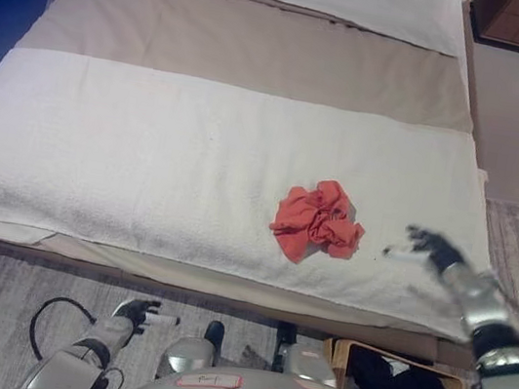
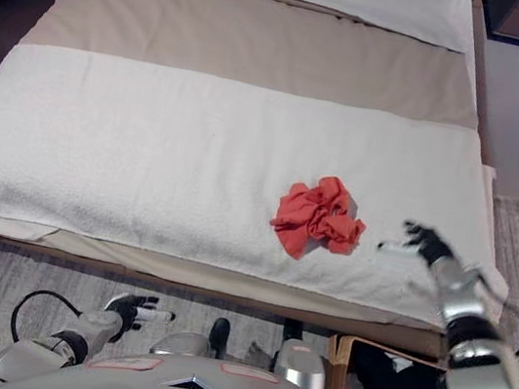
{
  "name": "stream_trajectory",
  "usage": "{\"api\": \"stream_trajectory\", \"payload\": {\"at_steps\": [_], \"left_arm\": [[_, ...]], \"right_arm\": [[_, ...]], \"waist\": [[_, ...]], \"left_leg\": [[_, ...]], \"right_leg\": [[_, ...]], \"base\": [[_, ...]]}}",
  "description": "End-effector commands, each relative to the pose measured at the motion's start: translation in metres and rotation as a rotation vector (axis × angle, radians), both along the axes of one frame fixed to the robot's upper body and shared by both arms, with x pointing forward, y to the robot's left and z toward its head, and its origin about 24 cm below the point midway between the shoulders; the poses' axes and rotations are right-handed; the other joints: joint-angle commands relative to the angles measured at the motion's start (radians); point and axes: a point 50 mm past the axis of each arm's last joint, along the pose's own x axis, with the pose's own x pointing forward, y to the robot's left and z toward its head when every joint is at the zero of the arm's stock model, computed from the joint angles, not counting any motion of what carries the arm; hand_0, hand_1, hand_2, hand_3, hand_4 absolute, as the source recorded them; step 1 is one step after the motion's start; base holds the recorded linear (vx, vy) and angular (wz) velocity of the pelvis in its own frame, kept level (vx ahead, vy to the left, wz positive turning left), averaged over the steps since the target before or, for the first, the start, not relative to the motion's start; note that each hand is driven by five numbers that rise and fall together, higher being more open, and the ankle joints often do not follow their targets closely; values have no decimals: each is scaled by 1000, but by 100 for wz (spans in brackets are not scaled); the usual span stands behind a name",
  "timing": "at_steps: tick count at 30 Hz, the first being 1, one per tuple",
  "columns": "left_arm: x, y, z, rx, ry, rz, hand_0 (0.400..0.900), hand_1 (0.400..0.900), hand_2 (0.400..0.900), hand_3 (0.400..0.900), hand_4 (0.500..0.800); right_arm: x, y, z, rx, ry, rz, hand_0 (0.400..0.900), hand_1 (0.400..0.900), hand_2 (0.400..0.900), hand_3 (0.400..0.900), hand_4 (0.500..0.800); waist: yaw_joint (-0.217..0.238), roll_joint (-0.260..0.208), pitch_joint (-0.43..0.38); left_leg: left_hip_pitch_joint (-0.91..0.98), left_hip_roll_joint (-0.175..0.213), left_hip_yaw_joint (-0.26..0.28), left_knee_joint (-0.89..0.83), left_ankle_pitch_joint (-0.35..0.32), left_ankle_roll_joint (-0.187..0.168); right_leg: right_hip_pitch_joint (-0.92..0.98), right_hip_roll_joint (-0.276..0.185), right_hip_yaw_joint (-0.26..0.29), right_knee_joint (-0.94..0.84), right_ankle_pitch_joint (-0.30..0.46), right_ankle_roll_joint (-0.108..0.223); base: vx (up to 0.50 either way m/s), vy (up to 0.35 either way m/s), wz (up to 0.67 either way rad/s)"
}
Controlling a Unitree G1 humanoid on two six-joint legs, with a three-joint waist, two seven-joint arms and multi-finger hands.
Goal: Put the clothes on the bed into the basket.
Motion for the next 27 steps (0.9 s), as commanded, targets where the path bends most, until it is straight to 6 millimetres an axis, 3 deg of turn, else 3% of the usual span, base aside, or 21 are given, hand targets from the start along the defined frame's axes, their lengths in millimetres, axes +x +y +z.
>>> {"api": "stream_trajectory", "payload": {"at_steps": [1, 3, 5, 9, 17, 27], "left_arm": [[-9, 6, -1, 55, 62, -60, 900, 900, 900, 900, 800], [-10, 3, -2, 53, 67, -64, 900, 900, 900, 900, 800], [-11, -1, -4, 47, 74, -75, 900, 900, 900, 900, 800], [-6, -1, -3, 42, 53, -75, 900, 900, 900, 900, 800], [2, -1, 0, 42, 20, -88, 900, 900, 900, 900, 800], [8, 0, 2, 42, -10, -116, 900, 900, 900, 900, 800]], "right_arm": [[54, 25, 63, -105, -228, 150, 900, 900, 900, 900, 800], [63, 33, 71, -110, -245, 171, 900, 900, 900, 900, 800], [85, 48, 92, -150, -270, 197, 900, 900, 900, 900, 800], [101, 60, 111, -195, -288, 210, 900, 900, 900, 900, 800], [114, 71, 127, -228, -299, 203, 900, 900, 900, 900, 800], [116, 60, 145, -211, -341, 115, 900, 900, 900, 900, 800]], "waist": [[14, -17, -28], [18, -15, -25], [33, -16, -16], [47, -9, 5], [76, 6, 52], [120, 67, 136]], "left_leg": [[-36, 24, 43, 12, -38, -44], [-37, 25, 44, 11, -36, -44], [-46, 24, 48, 11, -32, -47], [-68, 21, 44, 9, -21, -51], [-127, 10, 26, 14, 0, -54], [-224, -20, -7, 25, 39, -60]], "right_leg": [[-16, -41, 21, 48, -82, 27], [-16, -41, 20, 47, -81, 26], [-20, -44, 15, 43, -77, 26], [-31, -48, 9, 35, -70, 26], [-68, -56, 0, 28, -57, 26], [-134, -78, -23, 31, -39, 28]], "base": [[40, -35, -4], [8, -16, 0], [3, -15, 1], [-16, -13, 6], [-39, -8, 11], [-52, 4, 16]]}}
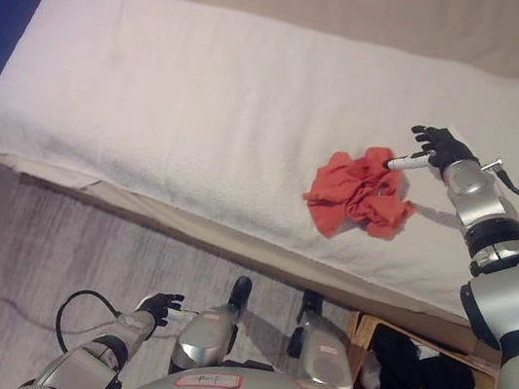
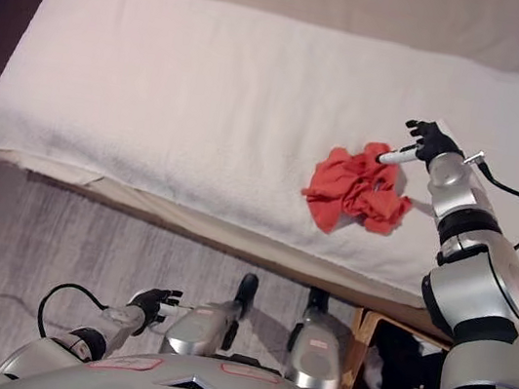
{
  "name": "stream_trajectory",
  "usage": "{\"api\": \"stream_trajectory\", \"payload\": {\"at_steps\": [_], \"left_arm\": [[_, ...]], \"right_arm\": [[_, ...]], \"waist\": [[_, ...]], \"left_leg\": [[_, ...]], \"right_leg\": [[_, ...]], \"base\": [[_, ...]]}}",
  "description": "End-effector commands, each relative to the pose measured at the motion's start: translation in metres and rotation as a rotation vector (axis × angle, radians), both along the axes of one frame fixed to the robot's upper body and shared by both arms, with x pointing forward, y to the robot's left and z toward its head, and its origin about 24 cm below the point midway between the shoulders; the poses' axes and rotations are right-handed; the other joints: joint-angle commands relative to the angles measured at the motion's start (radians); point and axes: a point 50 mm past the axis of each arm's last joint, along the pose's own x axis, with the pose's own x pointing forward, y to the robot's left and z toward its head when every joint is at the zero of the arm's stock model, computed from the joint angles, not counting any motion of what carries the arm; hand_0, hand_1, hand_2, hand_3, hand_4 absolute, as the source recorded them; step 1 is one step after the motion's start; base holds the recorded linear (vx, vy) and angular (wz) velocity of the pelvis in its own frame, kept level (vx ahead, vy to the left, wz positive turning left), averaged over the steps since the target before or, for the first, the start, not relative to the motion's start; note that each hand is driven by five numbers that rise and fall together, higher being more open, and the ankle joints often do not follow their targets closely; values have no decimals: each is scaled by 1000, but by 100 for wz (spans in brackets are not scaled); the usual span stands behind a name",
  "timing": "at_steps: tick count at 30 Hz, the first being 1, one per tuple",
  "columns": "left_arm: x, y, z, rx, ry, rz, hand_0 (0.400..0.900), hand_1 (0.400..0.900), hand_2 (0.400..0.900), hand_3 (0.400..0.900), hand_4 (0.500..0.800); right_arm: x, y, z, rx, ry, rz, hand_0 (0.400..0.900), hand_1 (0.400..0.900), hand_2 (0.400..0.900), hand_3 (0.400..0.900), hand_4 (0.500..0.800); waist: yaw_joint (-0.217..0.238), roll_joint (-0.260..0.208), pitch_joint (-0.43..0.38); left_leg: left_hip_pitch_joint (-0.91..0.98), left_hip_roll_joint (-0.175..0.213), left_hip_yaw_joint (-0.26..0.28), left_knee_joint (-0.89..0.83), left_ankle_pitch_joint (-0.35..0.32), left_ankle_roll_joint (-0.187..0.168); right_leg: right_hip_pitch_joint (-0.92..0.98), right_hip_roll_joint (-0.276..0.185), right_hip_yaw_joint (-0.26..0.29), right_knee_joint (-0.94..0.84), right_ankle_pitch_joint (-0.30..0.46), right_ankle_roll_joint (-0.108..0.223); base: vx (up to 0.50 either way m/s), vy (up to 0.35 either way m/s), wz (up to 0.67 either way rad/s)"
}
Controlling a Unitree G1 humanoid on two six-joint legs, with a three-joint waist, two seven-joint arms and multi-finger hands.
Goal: Put the clothes on the bed into the basket.
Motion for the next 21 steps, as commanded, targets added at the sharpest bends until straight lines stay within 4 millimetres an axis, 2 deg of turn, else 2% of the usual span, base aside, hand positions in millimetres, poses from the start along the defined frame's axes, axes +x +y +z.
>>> {"api": "stream_trajectory", "payload": {"at_steps": [1, 10, 20, 21], "left_arm": [[-5, 30, 5, 98, 27, -35, 900, 900, 900, 900, 800], [-11, 20, 2, 64, 30, -99, 900, 900, 900, 900, 800], [-9, 9, 2, 30, 2, -136, 900, 900, 900, 900, 800], [-10, 8, 2, 29, 3, -139, 900, 900, 900, 900, 800]], "right_arm": [[24, 0, 71, -40, -217, -21, 900, 900, 900, 900, 800], [17, -17, 72, -4, -228, -93, 900, 900, 900, 900, 800], [11, -33, 73, -20, -231, -150, 900, 900, 900, 900, 800], [10, -35, 73, -17, -228, -157, 873, 873, 873, 873, 784]], "waist": [[35, -33, 23], [72, 48, 50], [97, 107, 61], [98, 111, 64]], "left_leg": [[-44, -21, 54, -14, 11, -4], [-92, -44, 30, -35, 44, -8], [-132, -66, 12, -36, 60, -4], [-135, -67, 11, -36, 61, -4]], "right_leg": [[10, -78, 38, 23, -56, 62], [-17, -105, 10, 2, -39, 71], [-43, -133, -1, 0, -29, 81], [-43, -135, -3, 0, -29, 81]], "base": [[-8, 14, 20], [-7, 16, 16], [-2, 28, 10], [0, 12, 7]]}}
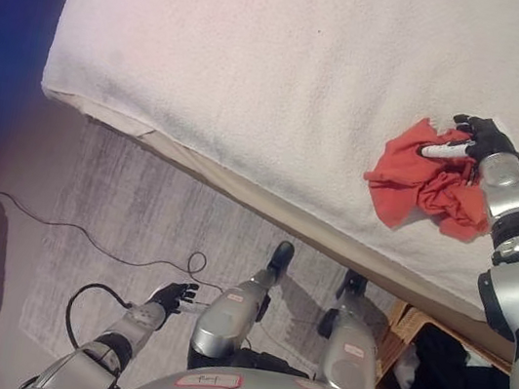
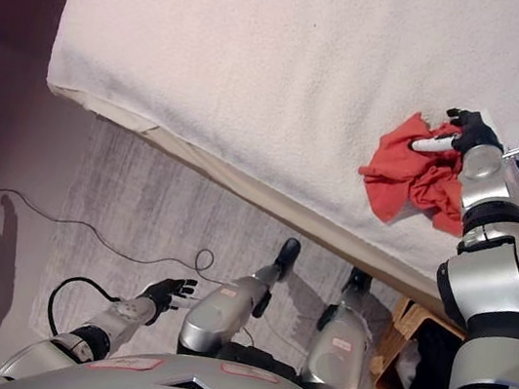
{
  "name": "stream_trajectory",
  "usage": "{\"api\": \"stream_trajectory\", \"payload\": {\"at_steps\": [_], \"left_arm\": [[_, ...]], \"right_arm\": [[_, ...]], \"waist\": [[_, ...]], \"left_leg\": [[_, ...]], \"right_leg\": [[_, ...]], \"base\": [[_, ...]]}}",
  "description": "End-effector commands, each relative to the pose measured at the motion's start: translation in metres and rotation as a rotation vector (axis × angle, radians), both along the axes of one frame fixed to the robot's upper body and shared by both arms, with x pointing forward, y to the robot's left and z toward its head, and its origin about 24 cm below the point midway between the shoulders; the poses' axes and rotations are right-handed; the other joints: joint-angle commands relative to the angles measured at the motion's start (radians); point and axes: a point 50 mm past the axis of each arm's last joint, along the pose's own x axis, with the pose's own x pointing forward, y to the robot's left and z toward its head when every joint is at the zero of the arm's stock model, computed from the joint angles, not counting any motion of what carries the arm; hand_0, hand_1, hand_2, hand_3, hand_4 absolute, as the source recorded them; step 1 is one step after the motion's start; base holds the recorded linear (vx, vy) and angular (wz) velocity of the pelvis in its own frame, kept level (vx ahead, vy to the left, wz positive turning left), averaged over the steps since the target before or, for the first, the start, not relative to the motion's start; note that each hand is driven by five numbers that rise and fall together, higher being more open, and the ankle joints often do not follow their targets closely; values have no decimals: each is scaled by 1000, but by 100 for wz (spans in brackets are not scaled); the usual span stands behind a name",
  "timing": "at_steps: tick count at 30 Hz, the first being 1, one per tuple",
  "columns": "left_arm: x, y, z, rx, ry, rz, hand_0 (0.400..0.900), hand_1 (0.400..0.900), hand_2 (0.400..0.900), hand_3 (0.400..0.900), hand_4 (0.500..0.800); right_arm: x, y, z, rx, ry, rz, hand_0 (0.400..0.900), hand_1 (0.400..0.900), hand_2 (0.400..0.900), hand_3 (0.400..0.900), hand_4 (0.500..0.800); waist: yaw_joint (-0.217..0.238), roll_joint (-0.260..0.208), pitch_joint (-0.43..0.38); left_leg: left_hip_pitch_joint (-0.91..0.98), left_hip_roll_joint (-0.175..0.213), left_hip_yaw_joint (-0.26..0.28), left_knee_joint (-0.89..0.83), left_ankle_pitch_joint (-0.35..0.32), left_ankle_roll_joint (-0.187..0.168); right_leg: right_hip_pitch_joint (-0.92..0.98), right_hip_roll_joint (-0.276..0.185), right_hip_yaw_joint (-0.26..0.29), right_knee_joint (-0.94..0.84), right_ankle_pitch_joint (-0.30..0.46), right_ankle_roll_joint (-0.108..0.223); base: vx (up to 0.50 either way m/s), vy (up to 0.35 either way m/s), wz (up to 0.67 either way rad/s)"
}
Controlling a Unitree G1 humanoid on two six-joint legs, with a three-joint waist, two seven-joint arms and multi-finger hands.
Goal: Put the clothes on the bed into the basket.
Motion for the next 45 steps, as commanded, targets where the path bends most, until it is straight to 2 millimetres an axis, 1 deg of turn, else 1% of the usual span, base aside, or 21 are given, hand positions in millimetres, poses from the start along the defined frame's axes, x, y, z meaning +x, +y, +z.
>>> {"api": "stream_trajectory", "payload": {"at_steps": [1, 2, 3, 4, 9, 14, 25, 28, 32, 33, 34, 35, 36, 38, 41, 45], "left_arm": [[-26, 24, -4, 98, 93, -71, 900, 900, 900, 900, 800], [-27, 24, -4, 95, 94, -75, 900, 900, 900, 900, 800], [-26, 24, -4, 97, 92, -76, 900, 900, 900, 900, 800], [-26, 24, -4, 97, 91, -78, 900, 900, 900, 900, 800], [-22, 23, -3, 95, 80, -77, 900, 900, 900, 900, 800], [-19, 23, -3, 96, 70, -72, 900, 900, 900, 900, 800], [-15, 25, -2, 108, 67, -44, 900, 900, 900, 900, 800], [-14, 27, -2, 114, 69, -27, 900, 900, 900, 900, 800], [-8, 31, 0, 130, 71, -1, 900, 900, 900, 900, 800], [-6, 34, 0, 141, 68, 7, 900, 900, 900, 900, 800], [-4, 37, 1, 150, 72, 24, 900, 900, 900, 900, 800], [-4, 37, 1, 150, 72, 24, 900, 900, 900, 900, 800], [-4, 41, 2, 159, 76, 40, 900, 900, 900, 900, 800], [-7, 46, 2, 171, 91, 59, 900, 900, 900, 900, 800], [-13, 57, 3, 191, 114, 90, 900, 900, 900, 900, 800], [-21, 71, 5, 214, 141, 133, 900, 900, 900, 900, 800]], "right_arm": [[13, -2, 48, -41, -136, -10, 812, 812, 812, 812, 747], [12, -4, 48, -42, -134, -17, 684, 684, 684, 684, 671], [11, -7, 47, -42, -131, -24, 594, 594, 594, 594, 616], [9, -9, 47, -40, -129, -32, 400, 400, 400, 400, 500], [7, -13, 43, -39, -118, -46, 400, 400, 400, 400, 500], [6, -13, 39, -42, -104, -43, 400, 400, 400, 400, 500], [6, -10, 35, -30, -94, -42, 400, 400, 400, 400, 500], [8, -7, 37, -21, -104, -32, 400, 400, 400, 400, 500], [14, 1, 44, -28, -123, 2, 400, 400, 400, 400, 500], [16, 3, 48, -30, -132, 14, 400, 400, 400, 400, 500], [18, 8, 50, -31, -139, 33, 400, 400, 400, 400, 500], [18, 8, 50, -31, -139, 33, 400, 400, 400, 400, 500], [19, 9, 53, -36, -141, 42, 400, 400, 400, 400, 500], [20, 11, 52, -47, -129, 58, 400, 400, 400, 400, 500], [17, 6, 50, -54, -105, 51, 400, 400, 400, 400, 500], [12, -6, 55, -83, -77, 38, 400, 400, 400, 400, 500]], "waist": [[16, -12, -35], [17, -9, -34], [17, -7, -32], [17, -6, -31], [11, -9, -28], [4, -15, -30], [-21, -22, -31], [-33, -35, -36], [-62, -78, -47], [-71, -98, -52], [-85, -129, -63], [-84, -129, -62], [-95, -153, -71], [-104, -187, -90], [-117, -231, -127], [-139, -270, -184]], "left_leg": [[-47, -32, 50, -29, 19, 19], [-49, -33, 49, -29, 19, 19], [-50, -34, 47, -30, 21, 19], [-52, -35, 46, -31, 21, 18], [-53, -37, 44, -31, 20, 19], [-51, -36, 48, -29, 16, 20], [-43, -30, 71, -28, 8, 21], [-33, -26, 83, -25, 0, 23], [-12, -21, 105, -10, -25, 32], [-2, -18, 116, -3, -36, 35], [14, -16, 133, 9, -56, 43], [15, -16, 134, 9, -57, 43], [30, -13, 150, 14, -70, 48], [57, -8, 175, 21, -90, 55], [111, 7, 218, 22, -117, 62], [178, 22, 271, 15, -140, 66]], "right_leg": [[9, -93, 67, 0, -31, 80], [8, -95, 65, 0, -30, 80], [8, -95, 63, 0, -30, 81], [8, -97, 59, 0, -30, 82], [9, -99, 59, 0, -34, 82], [8, -97, 68, 0, -36, 80], [4, -95, 91, 0, -41, 79], [10, -90, 100, 0, -44, 77], [23, -82, 121, 0, -45, 75], [28, -79, 129, 2, -44, 76], [35, -72, 148, 5, -44, 76], [35, -72, 149, 5, -44, 76], [40, -67, 161, 8, -45, 77], [49, -59, 183, 14, -46, 77], [71, -44, 216, 17, -49, 80], [99, -24, 261, 17, -51, 83]], "base": [[2, 12, 7], [4, 6, 6], [8, 7, 10], [12, 6, 10], [5, 3, 2], [17, 3, -4], [10, 6, -9], [11, 16, -18], [14, 5, -27], [31, 6, -57], [27, 5, -47], [26, 8, -53], [44, -4, -46], [46, 1, -59], [56, 5, -55], [57, 17, -53]]}}
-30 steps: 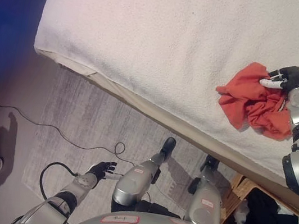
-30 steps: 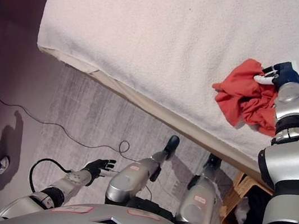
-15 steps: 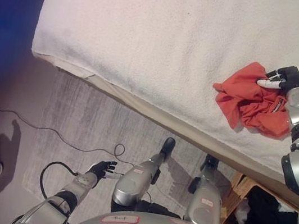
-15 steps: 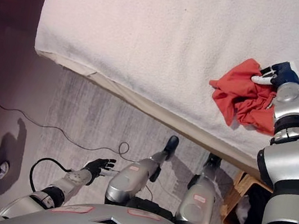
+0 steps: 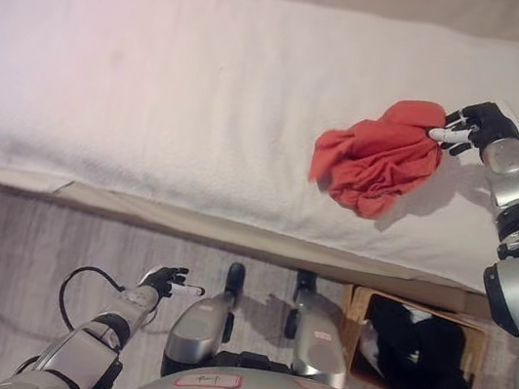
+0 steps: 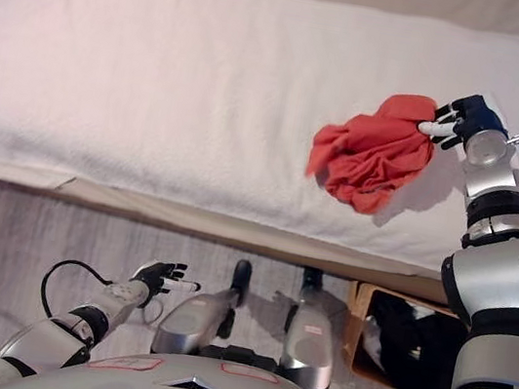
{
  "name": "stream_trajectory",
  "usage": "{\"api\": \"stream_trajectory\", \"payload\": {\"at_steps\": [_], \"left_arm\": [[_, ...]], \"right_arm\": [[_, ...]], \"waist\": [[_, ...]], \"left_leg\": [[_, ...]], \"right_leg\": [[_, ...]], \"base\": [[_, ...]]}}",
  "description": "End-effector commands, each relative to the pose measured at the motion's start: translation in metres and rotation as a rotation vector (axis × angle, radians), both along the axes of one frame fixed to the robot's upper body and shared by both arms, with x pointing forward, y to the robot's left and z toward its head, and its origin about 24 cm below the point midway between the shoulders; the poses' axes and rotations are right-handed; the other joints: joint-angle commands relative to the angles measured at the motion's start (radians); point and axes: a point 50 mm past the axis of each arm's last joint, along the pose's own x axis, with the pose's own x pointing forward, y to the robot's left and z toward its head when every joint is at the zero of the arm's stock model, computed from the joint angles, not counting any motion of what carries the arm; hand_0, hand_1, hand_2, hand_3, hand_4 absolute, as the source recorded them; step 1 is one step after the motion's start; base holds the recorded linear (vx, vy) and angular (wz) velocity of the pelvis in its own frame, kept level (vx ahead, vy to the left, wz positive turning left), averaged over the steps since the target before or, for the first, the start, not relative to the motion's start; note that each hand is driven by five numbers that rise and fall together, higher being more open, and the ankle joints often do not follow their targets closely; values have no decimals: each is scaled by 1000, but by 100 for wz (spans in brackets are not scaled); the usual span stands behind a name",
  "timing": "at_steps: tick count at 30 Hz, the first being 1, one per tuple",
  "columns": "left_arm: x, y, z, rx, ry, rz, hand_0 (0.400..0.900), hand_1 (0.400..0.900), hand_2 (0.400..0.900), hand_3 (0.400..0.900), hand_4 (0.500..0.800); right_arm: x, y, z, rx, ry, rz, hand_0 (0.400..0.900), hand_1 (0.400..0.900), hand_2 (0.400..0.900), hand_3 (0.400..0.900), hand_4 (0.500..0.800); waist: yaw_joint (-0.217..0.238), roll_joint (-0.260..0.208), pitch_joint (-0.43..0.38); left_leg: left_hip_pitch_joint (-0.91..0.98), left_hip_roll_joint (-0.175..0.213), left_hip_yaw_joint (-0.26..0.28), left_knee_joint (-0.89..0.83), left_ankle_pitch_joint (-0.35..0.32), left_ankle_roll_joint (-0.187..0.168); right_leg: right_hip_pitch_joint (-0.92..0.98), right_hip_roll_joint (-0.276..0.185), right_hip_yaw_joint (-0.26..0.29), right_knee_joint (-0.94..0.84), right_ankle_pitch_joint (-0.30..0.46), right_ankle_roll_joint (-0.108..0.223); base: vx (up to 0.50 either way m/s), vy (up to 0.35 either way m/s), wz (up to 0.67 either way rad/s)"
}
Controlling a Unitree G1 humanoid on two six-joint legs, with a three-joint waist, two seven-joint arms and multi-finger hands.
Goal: Put the clothes on the bed into the basket.
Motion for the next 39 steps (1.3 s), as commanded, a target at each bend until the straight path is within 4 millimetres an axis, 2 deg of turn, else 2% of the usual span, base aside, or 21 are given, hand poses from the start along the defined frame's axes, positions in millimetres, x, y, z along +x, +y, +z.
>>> {"api": "stream_trajectory", "payload": {"at_steps": [1, 11, 19, 29, 33, 39], "left_arm": [[-45, 42, -4, 125, 158, 46, 900, 900, 900, 900, 800], [-71, 63, -2, 160, 229, 116, 900, 900, 900, 900, 800], [-73, 72, 1, 181, 226, 136, 900, 900, 900, 900, 800], [-79, 83, 5, 201, 233, 164, 900, 900, 900, 900, 800], [-84, 87, 6, 210, 248, 171, 900, 900, 900, 900, 800], [-81, 91, 8, 223, 240, 177, 900, 900, 900, 900, 800]], "right_arm": [[3, -15, 41, -113, -70, -13, 400, 400, 400, 400, 500], [-15, -55, 75, -201, -93, -102, 400, 400, 400, 400, 500], [-29, -79, 100, -254, -123, -182, 400, 400, 400, 400, 500], [-49, -105, 114, -308, -98, -274, 400, 400, 400, 400, 500], [-58, -114, 119, -319, -92, -312, 400, 400, 400, 400, 500], [-74, -130, 127, -327, -96, -373, 400, 400, 400, 400, 500]], "waist": [[-7, -26, -136], [-54, -57, -214], [-87, -61, -232], [-112, -58, -231], [-121, -54, -231], [-141, -46, -227]], "left_leg": [[-2, 18, 47, 39, -107, 0], [98, 26, 132, 35, -143, 15], [132, 19, 202, 47, -162, 30], [155, 4, 264, 55, -180, 50], [160, -2, 279, 61, -187, 55], [170, -7, 288, 70, -200, 63]], "right_leg": [[33, -52, 47, 15, -79, 63], [71, -19, 128, 18, -72, 77], [59, -3, 190, 28, -45, 100], [34, 8, 239, 32, -9, 123], [27, 11, 250, 33, 1, 126], [28, 17, 264, 34, 9, 132]], "base": [[50, 20, -42], [3, 19, -41], [-54, 25, -39], [-40, 16, -28], [-31, 12, -20], [-26, 10, -15]]}}
